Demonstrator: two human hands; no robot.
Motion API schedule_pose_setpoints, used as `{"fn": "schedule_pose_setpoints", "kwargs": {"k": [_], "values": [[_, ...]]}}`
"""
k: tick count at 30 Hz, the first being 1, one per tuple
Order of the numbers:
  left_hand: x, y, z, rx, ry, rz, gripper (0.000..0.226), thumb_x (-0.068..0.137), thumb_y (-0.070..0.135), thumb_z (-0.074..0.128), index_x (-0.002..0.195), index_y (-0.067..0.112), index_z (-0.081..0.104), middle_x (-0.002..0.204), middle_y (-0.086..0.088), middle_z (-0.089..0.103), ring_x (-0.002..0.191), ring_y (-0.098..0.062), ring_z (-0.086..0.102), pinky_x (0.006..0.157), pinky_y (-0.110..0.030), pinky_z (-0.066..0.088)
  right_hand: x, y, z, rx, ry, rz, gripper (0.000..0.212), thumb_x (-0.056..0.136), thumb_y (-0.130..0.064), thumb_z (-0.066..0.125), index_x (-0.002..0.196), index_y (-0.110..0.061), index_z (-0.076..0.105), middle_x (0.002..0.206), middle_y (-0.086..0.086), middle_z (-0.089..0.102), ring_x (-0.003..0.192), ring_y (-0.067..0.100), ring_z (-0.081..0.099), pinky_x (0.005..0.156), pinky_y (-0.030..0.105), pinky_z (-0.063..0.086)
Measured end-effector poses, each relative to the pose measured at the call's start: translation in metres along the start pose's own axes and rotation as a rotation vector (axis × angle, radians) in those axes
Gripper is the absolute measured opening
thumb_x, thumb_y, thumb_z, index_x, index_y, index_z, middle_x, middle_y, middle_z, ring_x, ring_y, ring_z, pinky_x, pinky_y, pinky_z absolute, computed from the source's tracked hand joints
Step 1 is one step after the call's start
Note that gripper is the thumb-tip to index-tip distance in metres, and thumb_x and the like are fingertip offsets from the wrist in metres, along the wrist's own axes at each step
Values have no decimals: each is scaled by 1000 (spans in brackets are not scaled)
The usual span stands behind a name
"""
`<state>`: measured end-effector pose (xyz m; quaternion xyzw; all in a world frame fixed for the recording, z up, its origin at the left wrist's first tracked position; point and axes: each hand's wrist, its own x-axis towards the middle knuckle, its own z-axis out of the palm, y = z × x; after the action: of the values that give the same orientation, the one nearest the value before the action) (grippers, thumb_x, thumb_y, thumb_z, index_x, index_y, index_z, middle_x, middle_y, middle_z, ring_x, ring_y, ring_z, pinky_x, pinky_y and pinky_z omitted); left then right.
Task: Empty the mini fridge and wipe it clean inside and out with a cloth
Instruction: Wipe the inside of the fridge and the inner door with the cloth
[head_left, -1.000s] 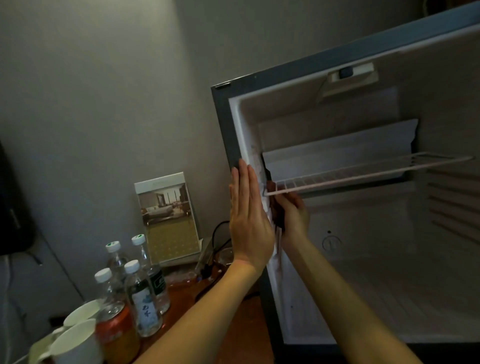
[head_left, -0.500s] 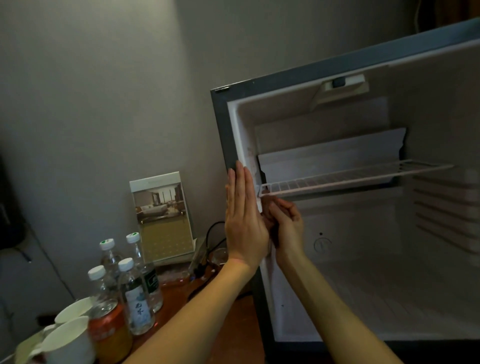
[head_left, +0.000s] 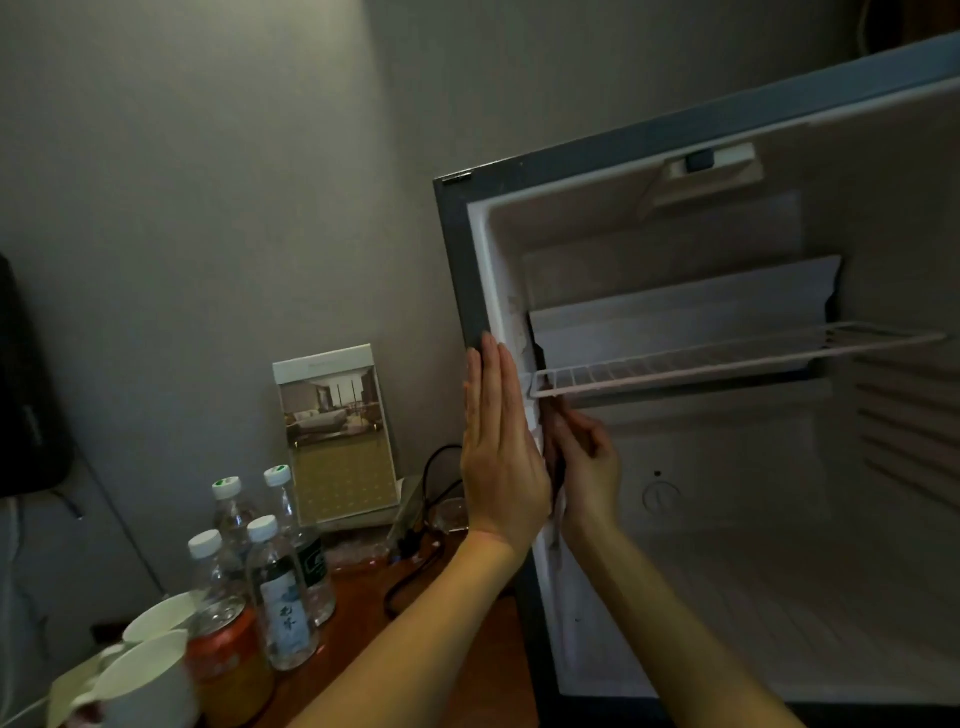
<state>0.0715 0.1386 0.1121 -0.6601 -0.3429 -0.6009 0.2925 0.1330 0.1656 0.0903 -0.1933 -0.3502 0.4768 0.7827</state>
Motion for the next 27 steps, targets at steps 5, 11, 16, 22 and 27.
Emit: {"fn": "schedule_pose_setpoints", "kwargs": {"k": [5,11,16,22,27], "values": [[-8,2,-1,-6,3,-29,72,100,11,35,152,29,-11,160,15,-12,149,-16,-5,121,-27,3,-48,-13,-24,-91,-115,-108,13,88,-2,63,99,-8,67,97,5,72,96,15,68,83,27,55],[-17,5,-2,-27,-31,-60,58,105,24,22,151,34,-12,159,18,-12,148,-12,-8,119,-20,1,-14,1,-16,-101,-69,-103,17,90,-1,60,95,-17,66,98,1,71,94,14,68,83,27,56],[-23,2,0,-60,-25,-38,51,105,24,9,152,32,-10,160,18,-11,149,-12,-7,120,-23,2,47,26,-18,-405,-29,-112,15,91,-15,63,95,-27,70,99,-5,72,94,11,68,89,33,55],[-25,0,0,-10,-22,-4,60,101,11,16,153,28,-10,160,14,-11,149,-17,-5,121,-27,2,62,25,-24,-727,-41,-241,12,85,-17,66,83,-27,71,85,-7,72,81,12,67,78,37,56],[-25,-1,0,4,-37,4,51,105,23,6,153,25,-9,160,12,-12,149,-17,-7,121,-26,1,45,17,-40,-838,-179,-334,18,83,-11,63,87,-24,75,85,-8,73,82,11,67,76,34,56]]}}
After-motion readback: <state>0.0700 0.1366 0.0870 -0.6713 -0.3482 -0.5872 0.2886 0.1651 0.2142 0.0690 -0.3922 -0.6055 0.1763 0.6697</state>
